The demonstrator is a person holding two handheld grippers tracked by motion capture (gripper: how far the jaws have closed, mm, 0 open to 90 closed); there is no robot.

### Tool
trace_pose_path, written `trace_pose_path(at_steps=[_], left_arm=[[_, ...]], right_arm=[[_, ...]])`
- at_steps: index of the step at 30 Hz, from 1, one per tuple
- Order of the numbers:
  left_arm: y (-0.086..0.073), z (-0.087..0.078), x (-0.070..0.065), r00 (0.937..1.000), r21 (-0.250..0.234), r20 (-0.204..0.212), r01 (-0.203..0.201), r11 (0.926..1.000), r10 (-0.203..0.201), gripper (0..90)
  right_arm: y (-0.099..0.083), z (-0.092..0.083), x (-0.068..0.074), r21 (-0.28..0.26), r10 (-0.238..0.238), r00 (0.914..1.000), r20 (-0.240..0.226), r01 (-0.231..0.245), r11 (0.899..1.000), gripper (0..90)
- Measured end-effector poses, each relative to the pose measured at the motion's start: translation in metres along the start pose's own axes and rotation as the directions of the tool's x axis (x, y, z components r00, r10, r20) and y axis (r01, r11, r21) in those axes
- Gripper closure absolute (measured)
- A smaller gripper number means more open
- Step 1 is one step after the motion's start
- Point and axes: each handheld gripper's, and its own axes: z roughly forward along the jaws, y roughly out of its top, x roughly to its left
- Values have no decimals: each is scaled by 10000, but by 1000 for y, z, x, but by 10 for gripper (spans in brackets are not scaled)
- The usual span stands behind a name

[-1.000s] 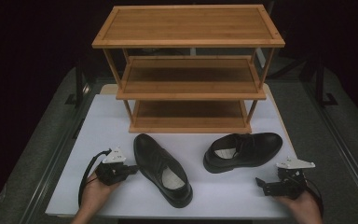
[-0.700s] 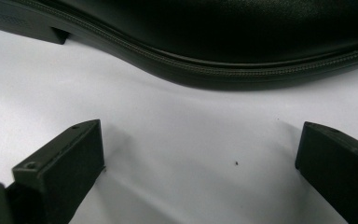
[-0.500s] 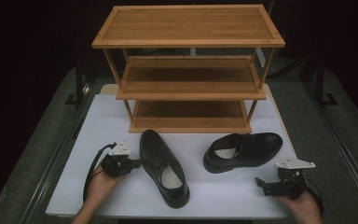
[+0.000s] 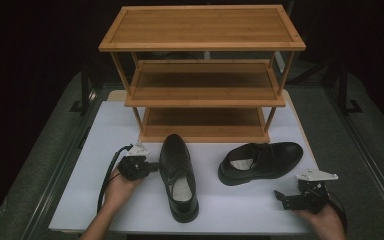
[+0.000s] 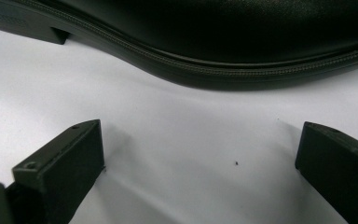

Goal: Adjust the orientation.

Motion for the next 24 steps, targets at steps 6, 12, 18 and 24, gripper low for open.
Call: trace_pose_path(at_steps=[6,12,18,24], left_arm=[[0,1,2,9999,-71,98,75,9999,-74,900],[1,4,4,9995,-174,211,221,9996,-218,900],[13,14,4,10000,-72,53,-38,10000,38,900],[12,15,6,9998,-135,179,5,9999,-2,900]], right_arm=[[0,0,0,8,-12,10000,-3,12,10000,5],[0,0,0,0,-9,10000,-3,9,10000,5],[0,0,0,-1,3,10000,-3,-3,10000,6],[0,0,0,3,-10,10000,-11,10,10000,5]])
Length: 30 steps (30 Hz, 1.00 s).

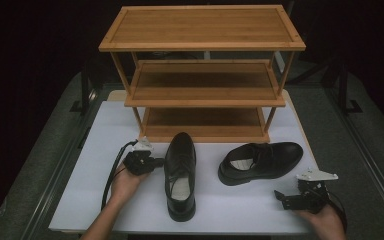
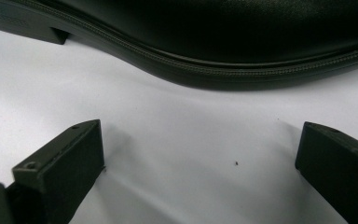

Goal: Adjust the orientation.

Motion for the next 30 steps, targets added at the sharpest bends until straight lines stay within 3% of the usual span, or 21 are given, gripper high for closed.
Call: trace_pose_path(at_steps=[15,19,20,23,26,29,30], left_arm=[[1,6,2,9998,-296,161,100,9995,-96,900],[0,1,2,9997,-64,-143,-177,9998,176,898],[-1,-3,4,9995,-4,-227,-207,9998,206,809],[-4,-13,4,9984,195,-481,-303,9994,312,678],[-10,-24,7,9983,297,-557,-153,9994,169,482],[-15,-30,8,9982,328,-589,-65,9994,84,343],[-18,-34,9,9983,379,-590,51,9993,-29,343]], right_arm=[[0,0,0,1,-2,10000,3,2,10000,5],[0,0,0,-1,1,10000,0,-1,10000,5],[0,0,0,1,7,10000,1,-7,10000,5],[0,0,0,-6,10,10000,-1,-10,10000,5],[0,0,0,-8,13,10000,-4,-13,10000,5],[0,0,0,0,16,10000,-4,-16,10000,5],[0,0,0,3,8,10000,-3,-8,10000,5]])
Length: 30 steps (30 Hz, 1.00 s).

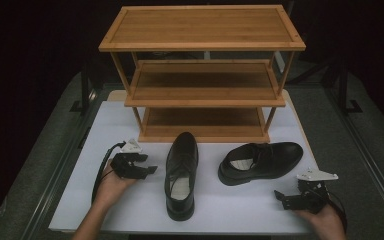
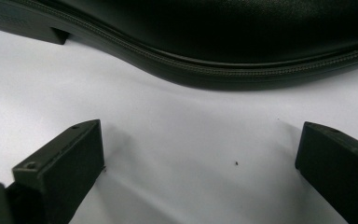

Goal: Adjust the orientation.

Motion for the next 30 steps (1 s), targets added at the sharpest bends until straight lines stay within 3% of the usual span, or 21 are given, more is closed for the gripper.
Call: trace_pose_path(at_steps=[4,12,24,30], left_arm=[[-12,-13,1,9999,41,-159,31,10000,-30,169],[-36,-35,0,9987,114,-519,0,9999,6,11],[-82,-49,-1,9974,140,-722,0,9999,10,0],[-84,-48,1,9977,-58,-672,-25,10000,21,0]], right_arm=[[0,0,0,4,13,10000,0,-13,10000,5],[0,0,0,-3,-7,10000,2,7,10000,5],[0,0,0,12,5,10000,5,-5,10000,5],[0,0,0,29,-7,10000,6,7,10000,5]])
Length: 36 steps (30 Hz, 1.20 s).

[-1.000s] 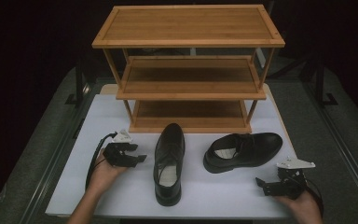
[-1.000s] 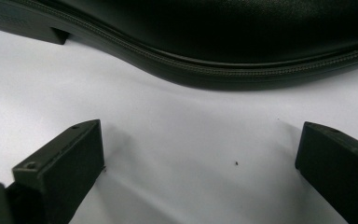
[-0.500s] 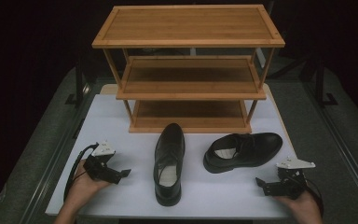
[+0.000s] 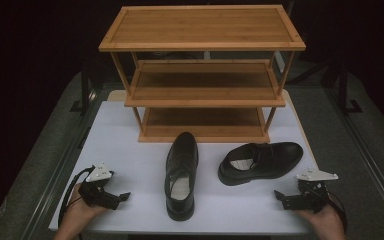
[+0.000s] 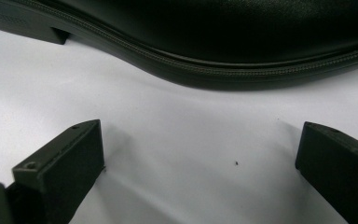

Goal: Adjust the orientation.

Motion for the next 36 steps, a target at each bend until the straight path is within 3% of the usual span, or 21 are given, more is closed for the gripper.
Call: trace_pose_path(at_steps=[5,9,11,16,18,19,20,23,27,28,35,36], left_arm=[[0,0,0,10000,0,-6,-3,10000,3,0],[0,0,0,10000,-3,8,15,10000,-15,0],[0,0,0,10000,-3,17,22,10000,-22,0],[0,0,0,10000,-3,26,31,10000,-31,0],[0,0,0,10000,-5,26,32,10000,-32,0],[0,0,0,10000,-5,23,31,10000,-31,0],[0,0,0,10000,-6,27,32,10000,-32,0],[0,0,0,10000,-8,27,33,10000,-33,0],[0,0,0,10000,-12,28,34,10000,-34,0],[0,0,0,10000,-11,33,35,10000,-35,0],[0,0,1,10000,-5,42,51,10000,-51,0],[0,1,1,10000,-8,43,57,10000,-57,0]], right_arm=[[1,0,-1,8,15,10000,-66,-15,10000,6],[0,-8,-2,-43,95,9997,-214,-96,9999,108],[1,-15,-4,-205,250,9997,-27,-250,9995,149],[9,-33,-13,-776,815,9955,488,-776,9940,446],[10,-35,-15,-860,867,9944,604,-813,9930,494],[15,-38,-19,-1013,1027,9916,789,-945,9904,565],[21,-39,-25,-1098,1144,9885,990,-1034,9886,722],[30,-38,-34,-1144,1178,9805,1575,-1004,9883,873],[41,-32,-48,-1202,1507,9716,1822,-1301,9842,897],[48,-26,-59,-1228,1611,9651,2063,-1378,9828,898],[63,-10,-81,-1232,1929,9535,2317,-1679,9781,898],[67,-3,-89,-1167,1942,9513,2395,-1704,9784,898]])
